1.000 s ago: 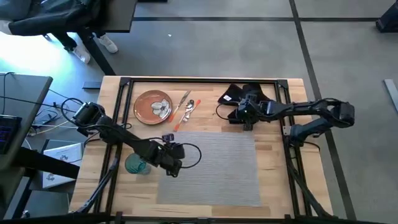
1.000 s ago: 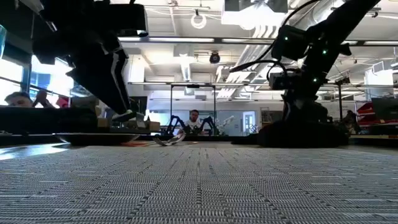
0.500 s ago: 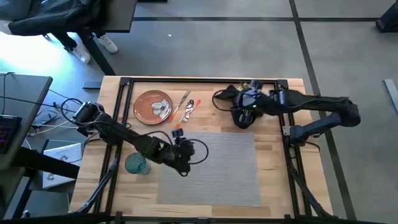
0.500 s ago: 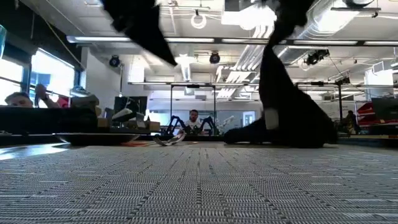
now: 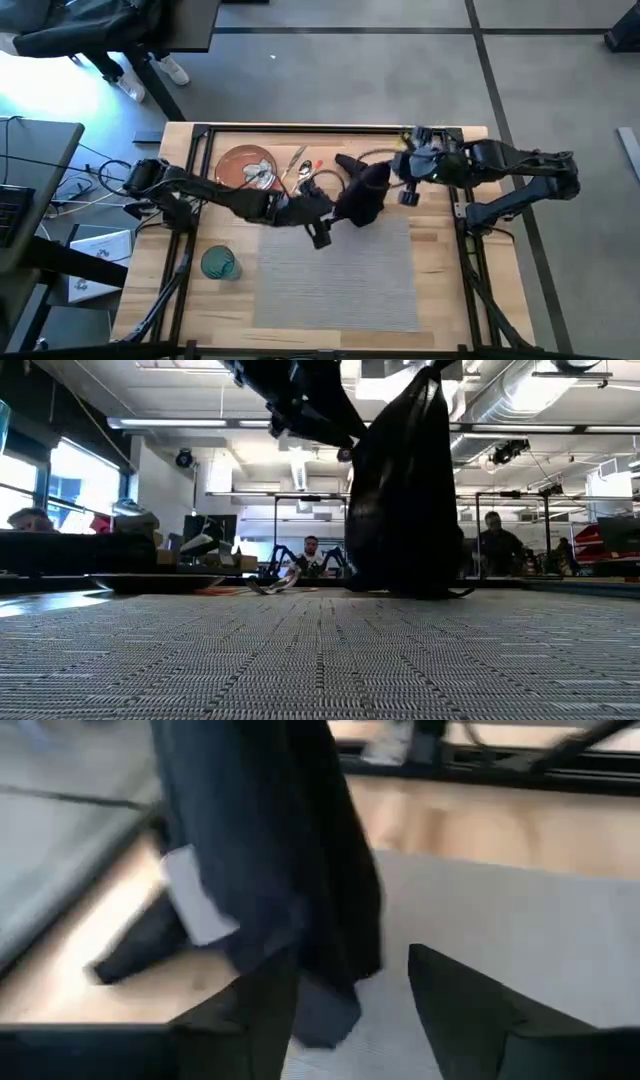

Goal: Set table place
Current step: Fold the black napkin

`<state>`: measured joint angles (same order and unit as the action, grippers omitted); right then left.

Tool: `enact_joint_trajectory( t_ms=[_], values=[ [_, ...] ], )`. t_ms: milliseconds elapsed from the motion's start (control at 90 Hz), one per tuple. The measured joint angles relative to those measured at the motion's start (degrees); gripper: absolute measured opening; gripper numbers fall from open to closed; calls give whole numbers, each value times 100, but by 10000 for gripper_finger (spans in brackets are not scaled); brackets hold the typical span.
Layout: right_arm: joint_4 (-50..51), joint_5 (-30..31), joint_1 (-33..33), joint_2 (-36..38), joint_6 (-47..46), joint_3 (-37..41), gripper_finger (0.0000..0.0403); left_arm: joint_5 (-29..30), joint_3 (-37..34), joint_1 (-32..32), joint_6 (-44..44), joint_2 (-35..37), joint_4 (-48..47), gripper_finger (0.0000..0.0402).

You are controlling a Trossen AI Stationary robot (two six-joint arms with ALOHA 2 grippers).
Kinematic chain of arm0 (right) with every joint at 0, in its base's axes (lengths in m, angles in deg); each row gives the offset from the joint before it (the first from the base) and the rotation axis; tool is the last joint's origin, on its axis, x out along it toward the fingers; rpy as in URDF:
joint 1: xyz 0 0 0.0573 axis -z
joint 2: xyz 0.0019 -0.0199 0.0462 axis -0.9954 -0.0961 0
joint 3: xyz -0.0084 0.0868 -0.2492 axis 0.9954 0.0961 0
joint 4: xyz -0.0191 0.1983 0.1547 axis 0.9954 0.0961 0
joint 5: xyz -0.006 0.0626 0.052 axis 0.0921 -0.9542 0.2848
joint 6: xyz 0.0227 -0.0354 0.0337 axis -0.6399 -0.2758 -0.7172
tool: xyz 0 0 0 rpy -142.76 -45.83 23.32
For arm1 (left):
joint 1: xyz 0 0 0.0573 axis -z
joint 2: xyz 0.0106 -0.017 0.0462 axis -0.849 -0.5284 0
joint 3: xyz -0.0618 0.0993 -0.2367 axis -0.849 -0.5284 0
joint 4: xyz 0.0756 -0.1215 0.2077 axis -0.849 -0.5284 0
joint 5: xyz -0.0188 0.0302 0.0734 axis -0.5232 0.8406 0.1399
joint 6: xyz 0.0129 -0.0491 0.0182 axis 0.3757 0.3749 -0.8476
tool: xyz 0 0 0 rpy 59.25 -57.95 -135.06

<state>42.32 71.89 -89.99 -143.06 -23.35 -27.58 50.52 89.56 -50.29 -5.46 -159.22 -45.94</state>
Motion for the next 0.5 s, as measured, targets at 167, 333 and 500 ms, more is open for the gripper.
enact_joint_trajectory(
  t_ms=[167, 333, 500],
  values=[
    [-41, 105, -547, -2, -592, 625, 0, -104, -3, -143, 233, -2, -496, 202],
    [-529, 51, -1302, -2, -1552, 1676, 0, -137, -4, -5, 262, -7, -619, 201],
    [-1350, -39, -1791, -4, -2296, 2941, 0, -53, -148, 93, 235, -7, -623, 200]
  ],
)
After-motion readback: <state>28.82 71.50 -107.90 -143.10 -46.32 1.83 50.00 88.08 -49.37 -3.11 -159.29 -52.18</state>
